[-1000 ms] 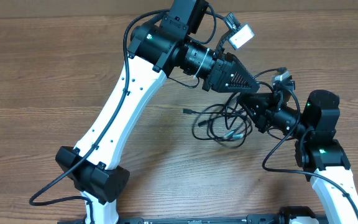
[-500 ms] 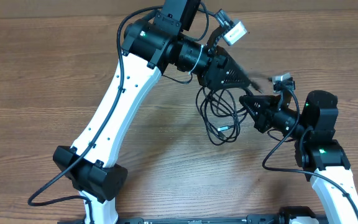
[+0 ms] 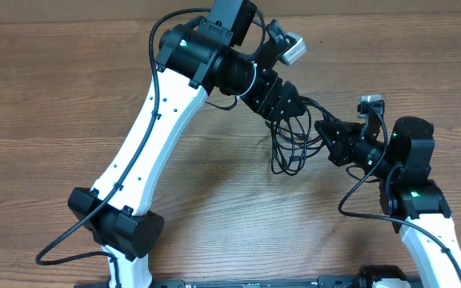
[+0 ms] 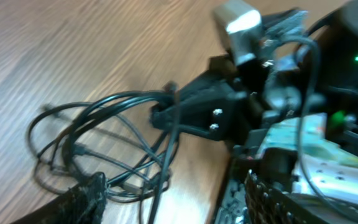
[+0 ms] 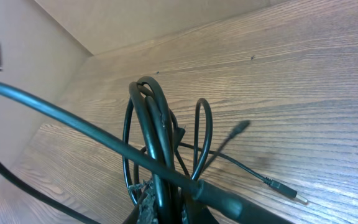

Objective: Untangle cables

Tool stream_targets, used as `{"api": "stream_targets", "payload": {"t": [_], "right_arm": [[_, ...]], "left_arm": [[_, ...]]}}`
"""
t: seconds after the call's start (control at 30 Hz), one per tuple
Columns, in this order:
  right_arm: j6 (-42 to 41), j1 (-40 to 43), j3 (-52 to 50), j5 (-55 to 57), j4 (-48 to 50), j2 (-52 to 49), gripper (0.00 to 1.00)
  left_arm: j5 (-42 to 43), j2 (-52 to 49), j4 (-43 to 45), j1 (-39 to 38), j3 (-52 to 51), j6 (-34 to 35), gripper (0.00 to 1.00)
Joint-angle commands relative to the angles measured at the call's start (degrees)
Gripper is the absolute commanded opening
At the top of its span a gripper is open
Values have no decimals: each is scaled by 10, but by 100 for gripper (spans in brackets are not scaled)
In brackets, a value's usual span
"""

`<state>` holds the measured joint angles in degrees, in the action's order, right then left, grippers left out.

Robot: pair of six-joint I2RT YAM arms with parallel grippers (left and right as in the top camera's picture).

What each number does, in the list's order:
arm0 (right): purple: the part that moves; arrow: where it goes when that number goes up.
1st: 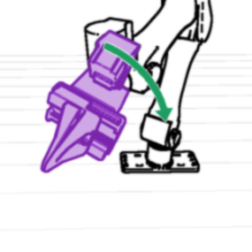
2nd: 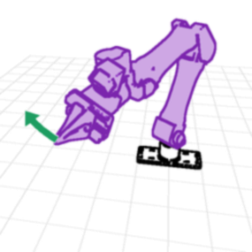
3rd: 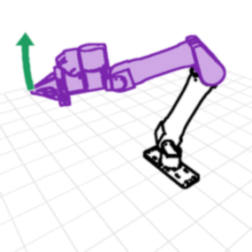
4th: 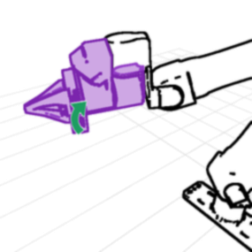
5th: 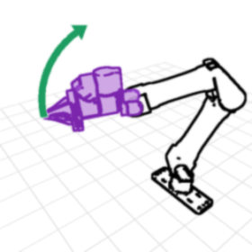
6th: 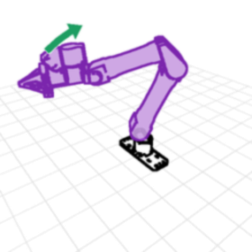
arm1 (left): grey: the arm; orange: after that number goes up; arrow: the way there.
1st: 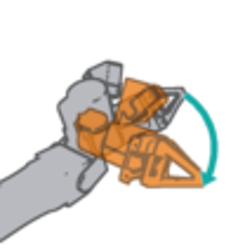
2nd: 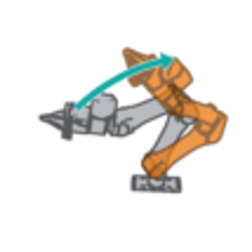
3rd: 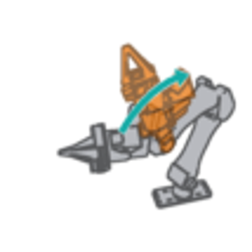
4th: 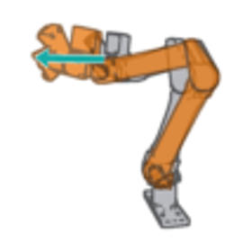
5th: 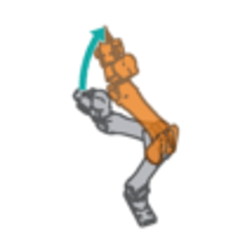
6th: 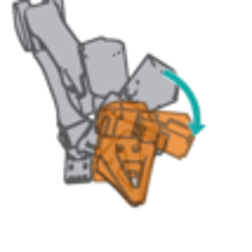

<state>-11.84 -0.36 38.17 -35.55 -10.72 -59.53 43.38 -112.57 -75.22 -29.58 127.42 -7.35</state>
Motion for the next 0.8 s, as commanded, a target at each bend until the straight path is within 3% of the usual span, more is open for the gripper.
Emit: {"api": "stream_targets", "payload": {"t": [0.0,0.1,0.2,0.27,0.33,0.47,0.67,0.77], "right_arm": [[-4,1,3,12,0,3,4],[-4,1,3,43,-16,2,4],[-4,1,3,46,-19,2,4],[-15,1,3,47,-18,3,4],[-19,1,3,44,-17,3,4],[-19,1,3,37,-14,3,4],[-19,1,3,-20,9,3,4],[-19,1,3,-32,12,3,4]], "left_arm": [[-48,7,-1,3,13,-1,72],[10,7,0,3,13,-10,71],[110,7,-1,3,13,-78,67],[122,7,-1,3,13,-117,64],[77,7,-6,3,13,-150,64],[-38,7,-11,-1,13,-158,75],[-107,5,7,-22,13,-158,80],[-143,2,30,-41,11,-158,97]]}}
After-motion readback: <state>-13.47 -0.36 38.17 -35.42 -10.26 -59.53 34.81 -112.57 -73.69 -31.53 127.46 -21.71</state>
